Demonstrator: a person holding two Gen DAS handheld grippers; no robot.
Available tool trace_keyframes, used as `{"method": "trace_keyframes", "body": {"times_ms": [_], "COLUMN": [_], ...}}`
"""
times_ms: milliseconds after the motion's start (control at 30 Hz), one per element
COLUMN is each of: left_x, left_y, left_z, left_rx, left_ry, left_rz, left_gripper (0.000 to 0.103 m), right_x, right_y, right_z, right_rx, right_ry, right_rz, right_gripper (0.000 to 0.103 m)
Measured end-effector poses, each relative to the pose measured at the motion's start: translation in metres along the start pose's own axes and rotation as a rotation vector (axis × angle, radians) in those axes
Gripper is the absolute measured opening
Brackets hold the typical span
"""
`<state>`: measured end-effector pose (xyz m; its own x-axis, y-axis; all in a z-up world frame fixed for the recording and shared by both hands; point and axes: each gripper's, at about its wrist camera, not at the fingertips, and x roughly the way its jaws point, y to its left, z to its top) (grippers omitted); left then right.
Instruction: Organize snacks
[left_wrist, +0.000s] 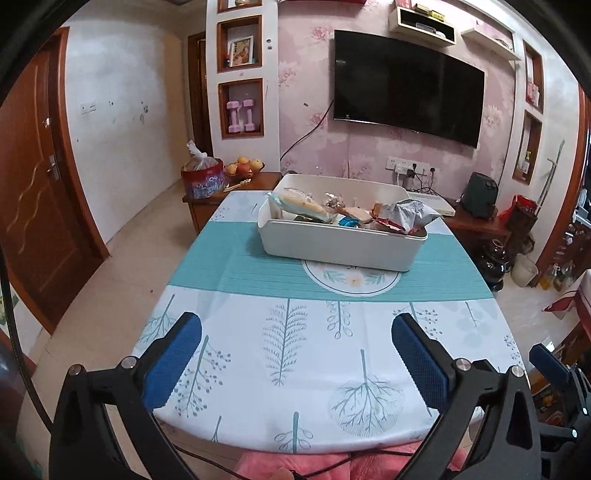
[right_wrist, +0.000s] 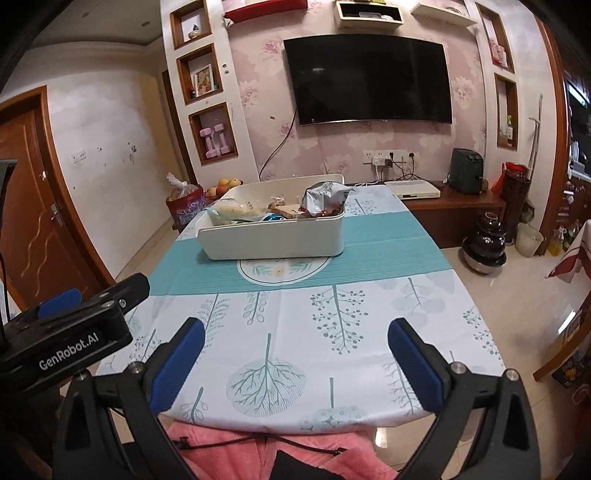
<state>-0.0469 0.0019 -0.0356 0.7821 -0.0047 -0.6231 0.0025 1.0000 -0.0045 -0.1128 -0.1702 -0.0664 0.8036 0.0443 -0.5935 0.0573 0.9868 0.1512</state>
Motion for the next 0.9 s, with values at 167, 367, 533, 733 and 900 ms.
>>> {"method": "trace_keyframes", "body": {"times_ms": [167,367,533,733,900], "left_x": [0.007,0.009,0.015,0.021,0.024], "left_y": [-0.008,-0.015,-0.012,-0.014,-0.018], "left_z": [0.026,0.051,0.054,0.051,0.05], "left_rx": [0.014,-0.006,-0.038,-0.024,-0.01], "left_ry": [0.019,0.02,0.041,0.062,0.072], "left_rz": [-0.005,0.01,0.009,0.012,0.014], "left_gripper": [0.102,0.102,0.102,0.102,0.102], "right_x": [0.013,0.031,0.038,0.045,0.046], "right_y": [-0.008,-0.009,-0.005,-0.006,-0.007], "right_z": [0.017,0.053,0.065,0.059,0.058], "right_rx": [0.04,0.024,-0.008,0.009,0.006], "right_ry": [0.026,0.088,0.117,0.154,0.167], "right_rz": [0.025,0.011,-0.001,0.005,-0.011], "right_gripper": [0.1,0.1,0.1,0.1,0.1]}}
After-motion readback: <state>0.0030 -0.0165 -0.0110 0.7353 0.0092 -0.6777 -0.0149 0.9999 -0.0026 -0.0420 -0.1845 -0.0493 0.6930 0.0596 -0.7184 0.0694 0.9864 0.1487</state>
